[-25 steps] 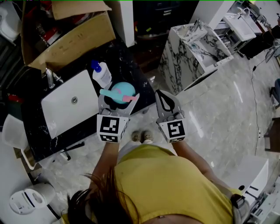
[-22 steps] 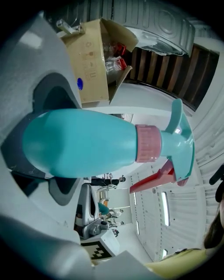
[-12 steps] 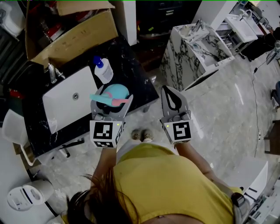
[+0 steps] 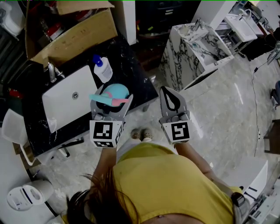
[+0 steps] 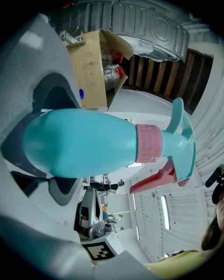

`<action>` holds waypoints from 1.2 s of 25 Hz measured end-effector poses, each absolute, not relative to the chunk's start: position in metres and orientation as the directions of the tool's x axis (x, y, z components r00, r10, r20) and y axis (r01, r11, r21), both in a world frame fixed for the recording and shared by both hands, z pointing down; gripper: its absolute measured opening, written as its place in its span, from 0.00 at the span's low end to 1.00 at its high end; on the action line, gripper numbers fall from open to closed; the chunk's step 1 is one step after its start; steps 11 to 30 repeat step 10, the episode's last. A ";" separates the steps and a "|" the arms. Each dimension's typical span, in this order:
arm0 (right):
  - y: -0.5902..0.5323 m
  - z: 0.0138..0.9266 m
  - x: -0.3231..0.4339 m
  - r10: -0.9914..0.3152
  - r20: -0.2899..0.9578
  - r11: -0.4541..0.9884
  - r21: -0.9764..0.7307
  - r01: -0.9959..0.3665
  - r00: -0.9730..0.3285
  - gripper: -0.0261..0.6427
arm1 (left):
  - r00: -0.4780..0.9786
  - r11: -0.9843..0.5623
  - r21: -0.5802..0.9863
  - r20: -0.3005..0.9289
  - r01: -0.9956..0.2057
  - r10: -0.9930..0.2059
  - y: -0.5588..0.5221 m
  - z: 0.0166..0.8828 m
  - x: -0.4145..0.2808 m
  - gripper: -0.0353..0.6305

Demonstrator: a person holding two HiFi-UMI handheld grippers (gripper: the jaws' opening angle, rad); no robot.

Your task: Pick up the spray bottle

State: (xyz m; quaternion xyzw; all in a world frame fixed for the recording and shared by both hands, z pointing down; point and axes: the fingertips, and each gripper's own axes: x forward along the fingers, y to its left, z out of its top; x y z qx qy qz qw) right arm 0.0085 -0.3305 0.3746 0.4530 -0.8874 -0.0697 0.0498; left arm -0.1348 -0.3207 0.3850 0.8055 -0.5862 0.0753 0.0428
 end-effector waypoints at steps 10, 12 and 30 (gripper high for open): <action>-0.332 0.388 0.011 -0.803 0.053 0.591 0.199 -0.782 -0.594 0.04 | 0.306 -0.315 -0.020 0.176 -0.949 -0.936 -0.322 0.386 -0.134 0.68; -0.332 0.388 0.011 -0.803 0.053 0.591 0.199 -0.782 -0.594 0.04 | 0.306 -0.315 -0.020 0.176 -0.949 -0.936 -0.322 0.386 -0.134 0.68; -0.332 0.388 0.011 -0.803 0.053 0.591 0.199 -0.782 -0.594 0.04 | 0.306 -0.315 -0.020 0.176 -0.949 -0.936 -0.322 0.386 -0.134 0.68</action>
